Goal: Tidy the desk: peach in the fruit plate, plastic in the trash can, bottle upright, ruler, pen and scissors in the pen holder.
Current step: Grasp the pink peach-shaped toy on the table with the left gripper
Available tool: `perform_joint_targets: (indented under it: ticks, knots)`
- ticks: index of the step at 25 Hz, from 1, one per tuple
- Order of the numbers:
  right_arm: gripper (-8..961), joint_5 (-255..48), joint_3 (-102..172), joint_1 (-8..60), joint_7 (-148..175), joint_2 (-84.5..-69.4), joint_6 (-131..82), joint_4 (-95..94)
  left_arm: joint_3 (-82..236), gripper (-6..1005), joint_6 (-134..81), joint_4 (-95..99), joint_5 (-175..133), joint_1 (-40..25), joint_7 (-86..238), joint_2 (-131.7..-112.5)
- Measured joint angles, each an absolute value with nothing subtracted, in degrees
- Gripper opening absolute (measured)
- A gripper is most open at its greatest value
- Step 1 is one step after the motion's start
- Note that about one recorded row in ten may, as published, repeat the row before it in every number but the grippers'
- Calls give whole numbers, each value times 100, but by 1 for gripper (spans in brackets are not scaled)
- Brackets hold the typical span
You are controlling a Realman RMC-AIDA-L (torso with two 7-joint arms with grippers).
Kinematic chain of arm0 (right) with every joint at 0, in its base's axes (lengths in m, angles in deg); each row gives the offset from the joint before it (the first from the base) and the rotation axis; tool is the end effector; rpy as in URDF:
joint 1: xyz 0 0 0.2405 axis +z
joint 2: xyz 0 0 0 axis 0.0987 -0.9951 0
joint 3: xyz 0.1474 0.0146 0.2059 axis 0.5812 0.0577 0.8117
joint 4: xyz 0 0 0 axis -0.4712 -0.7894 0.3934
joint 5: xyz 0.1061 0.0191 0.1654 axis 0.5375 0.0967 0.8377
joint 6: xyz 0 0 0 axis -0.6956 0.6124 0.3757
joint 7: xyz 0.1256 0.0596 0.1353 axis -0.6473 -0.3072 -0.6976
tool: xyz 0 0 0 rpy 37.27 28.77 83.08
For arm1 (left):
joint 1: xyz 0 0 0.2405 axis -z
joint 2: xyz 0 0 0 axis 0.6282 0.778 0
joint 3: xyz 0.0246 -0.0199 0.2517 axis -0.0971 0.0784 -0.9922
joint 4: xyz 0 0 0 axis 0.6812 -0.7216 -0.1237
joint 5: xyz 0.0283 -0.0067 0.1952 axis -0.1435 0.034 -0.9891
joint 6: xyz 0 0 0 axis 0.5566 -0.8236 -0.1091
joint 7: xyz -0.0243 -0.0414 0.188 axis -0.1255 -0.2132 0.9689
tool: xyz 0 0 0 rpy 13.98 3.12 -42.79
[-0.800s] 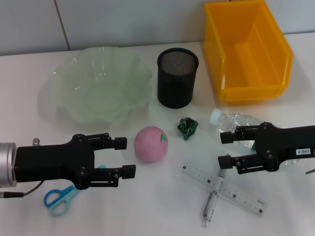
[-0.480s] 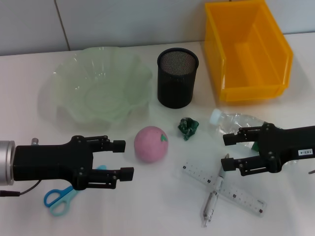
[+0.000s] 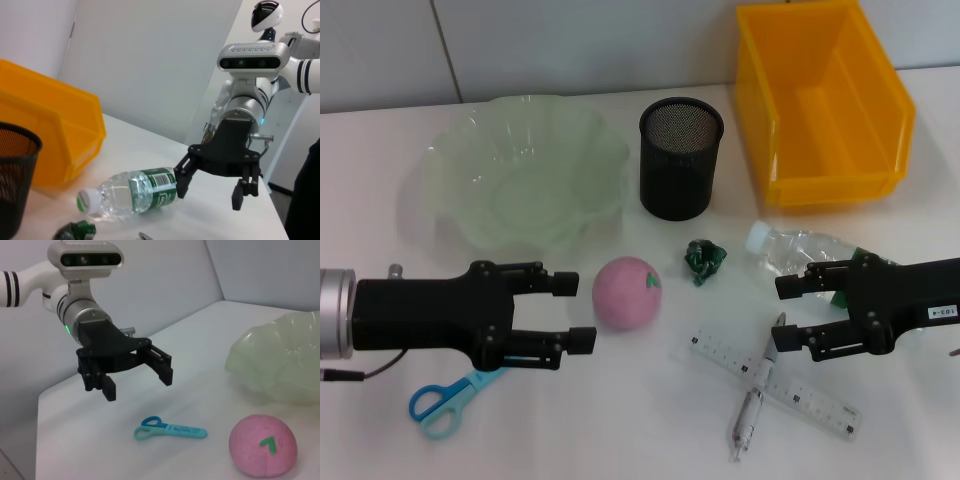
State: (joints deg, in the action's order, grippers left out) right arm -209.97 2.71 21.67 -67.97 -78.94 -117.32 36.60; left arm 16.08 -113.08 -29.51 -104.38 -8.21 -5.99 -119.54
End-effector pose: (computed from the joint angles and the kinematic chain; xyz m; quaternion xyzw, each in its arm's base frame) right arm 0.2558 0.2954 -0.0165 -0.9491 0.2384 0.2005 0.0460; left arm -0.2044 0.3026 -0.0490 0.9511 0.1849 0.2467 0.0172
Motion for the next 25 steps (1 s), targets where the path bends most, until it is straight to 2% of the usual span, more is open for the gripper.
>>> perform_joint_targets:
  ticks: [7, 11, 14, 17, 25]
  knots:
    - [775, -21015, 271, 2160, -6811, -7896, -11745, 3658, 1688, 750, -11129, -3989, -11000, -499, -1041, -12001]
    - [775, -21048, 272, 2164, -6838, -7894, -11753, 3658, 1902, 743, -11083, -4577, -11774, -65, -1209, -12182]
    - [775, -21069, 271, 2175, -6851, -7889, -11755, 3658, 1970, 737, -10981, -4926, -12713, 397, -1402, -12421]
    - [775, -21073, 271, 2185, -6855, -7883, -11754, 3658, 1888, 731, -10836, -5000, -13471, 790, -1618, -12564]
    - [775, -21075, 316, 2207, -6856, -7828, -11741, 3658, 885, 716, -10004, -4842, -13659, 1045, -1916, -12594]
